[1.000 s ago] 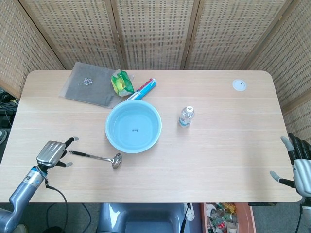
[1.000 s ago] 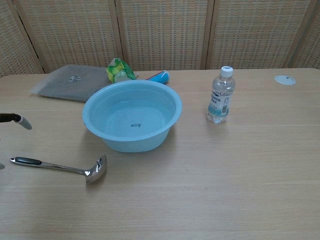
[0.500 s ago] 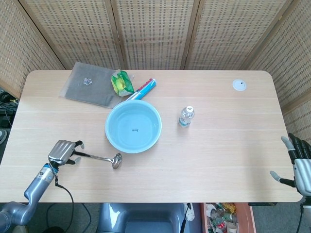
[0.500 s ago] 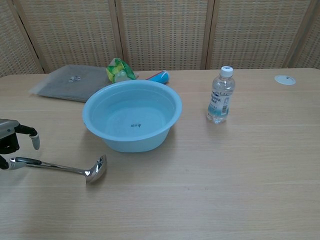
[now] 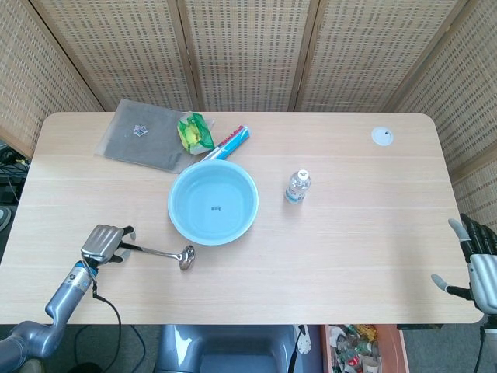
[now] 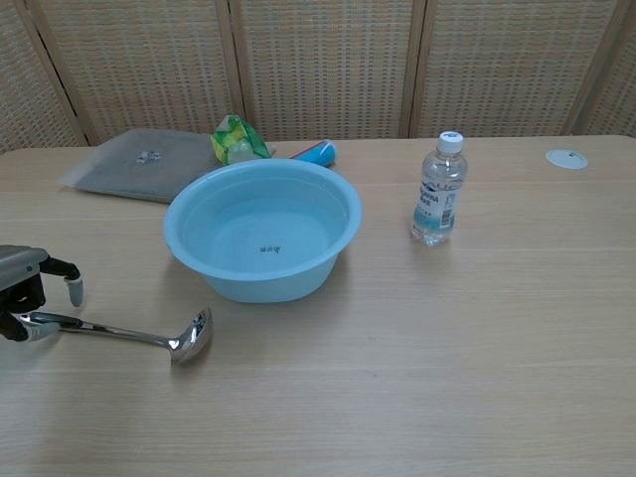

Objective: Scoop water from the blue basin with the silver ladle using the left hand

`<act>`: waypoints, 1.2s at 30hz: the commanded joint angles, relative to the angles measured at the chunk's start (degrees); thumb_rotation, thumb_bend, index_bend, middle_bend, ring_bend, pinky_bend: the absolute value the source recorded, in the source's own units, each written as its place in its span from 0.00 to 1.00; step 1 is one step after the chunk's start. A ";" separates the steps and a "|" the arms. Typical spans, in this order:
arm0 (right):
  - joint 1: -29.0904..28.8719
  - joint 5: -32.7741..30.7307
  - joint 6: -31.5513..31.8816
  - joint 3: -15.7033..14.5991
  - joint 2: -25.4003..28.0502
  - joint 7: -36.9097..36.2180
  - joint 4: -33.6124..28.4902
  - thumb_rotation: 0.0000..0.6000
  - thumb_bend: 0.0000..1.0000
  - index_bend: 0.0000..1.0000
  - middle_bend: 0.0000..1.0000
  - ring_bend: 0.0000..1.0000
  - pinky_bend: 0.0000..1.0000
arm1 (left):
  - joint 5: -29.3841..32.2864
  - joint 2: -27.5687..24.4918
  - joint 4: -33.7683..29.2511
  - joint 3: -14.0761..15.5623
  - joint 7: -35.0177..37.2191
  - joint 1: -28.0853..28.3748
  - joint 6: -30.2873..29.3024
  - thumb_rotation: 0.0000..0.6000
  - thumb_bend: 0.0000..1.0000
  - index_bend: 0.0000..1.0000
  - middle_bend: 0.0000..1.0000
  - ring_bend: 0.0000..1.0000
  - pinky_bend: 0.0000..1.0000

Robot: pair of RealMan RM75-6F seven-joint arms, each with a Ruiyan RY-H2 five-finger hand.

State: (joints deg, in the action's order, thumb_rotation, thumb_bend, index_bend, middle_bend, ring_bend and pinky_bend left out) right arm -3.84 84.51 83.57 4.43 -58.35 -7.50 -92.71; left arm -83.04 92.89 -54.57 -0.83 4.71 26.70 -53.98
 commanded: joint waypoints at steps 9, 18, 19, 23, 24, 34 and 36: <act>-0.18 -0.21 -0.65 -0.08 0.33 -0.80 -0.04 1.00 0.00 0.00 0.00 0.00 0.00 | -0.15 2.42 1.78 0.38 -0.31 -0.67 -2.11 1.00 0.36 0.45 1.00 1.00 1.00; -0.17 -0.13 -0.67 -0.11 0.58 -1.58 0.01 1.00 0.00 0.00 0.00 0.00 0.00 | -0.02 2.86 1.74 0.71 -0.46 -0.54 -1.71 1.00 0.36 0.45 1.00 1.00 1.00; -0.17 -0.13 -0.68 -0.11 0.60 -1.64 0.01 1.00 0.00 0.00 0.00 0.00 0.00 | 0.00 2.93 1.76 0.73 -0.49 -0.52 -1.67 1.00 0.36 0.45 1.00 1.00 1.00; -0.22 -0.16 -0.76 -0.09 0.66 -1.82 0.04 1.00 0.00 0.00 0.00 0.00 0.00 | 0.19 3.27 1.98 0.74 -0.71 -0.40 -1.39 1.00 0.36 0.45 1.00 1.00 1.00; -0.24 -0.19 -0.81 -0.10 0.69 -1.86 0.03 1.00 0.00 0.00 0.00 0.00 0.00 | 0.30 3.35 2.02 0.70 -0.81 -0.36 -1.26 1.00 0.36 0.45 1.00 1.00 1.00; -0.23 -0.16 -0.86 -0.13 0.88 -2.46 0.10 1.00 0.00 0.00 0.00 0.00 0.00 | 1.34 3.77 2.45 0.33 -1.35 -0.08 -0.20 1.00 0.36 0.58 1.00 1.00 1.00; -0.23 -0.16 -0.88 -0.15 0.90 -2.54 0.13 1.00 0.00 0.00 0.00 0.00 0.00 | 1.48 3.78 2.43 0.29 -1.38 -0.05 -0.08 1.00 0.36 0.63 1.00 1.00 1.00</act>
State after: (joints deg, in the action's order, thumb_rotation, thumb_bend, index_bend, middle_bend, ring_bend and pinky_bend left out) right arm -4.07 84.35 82.68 4.28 -57.45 -10.05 -92.58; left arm -81.57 96.66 -52.14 -0.53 3.33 26.64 -54.07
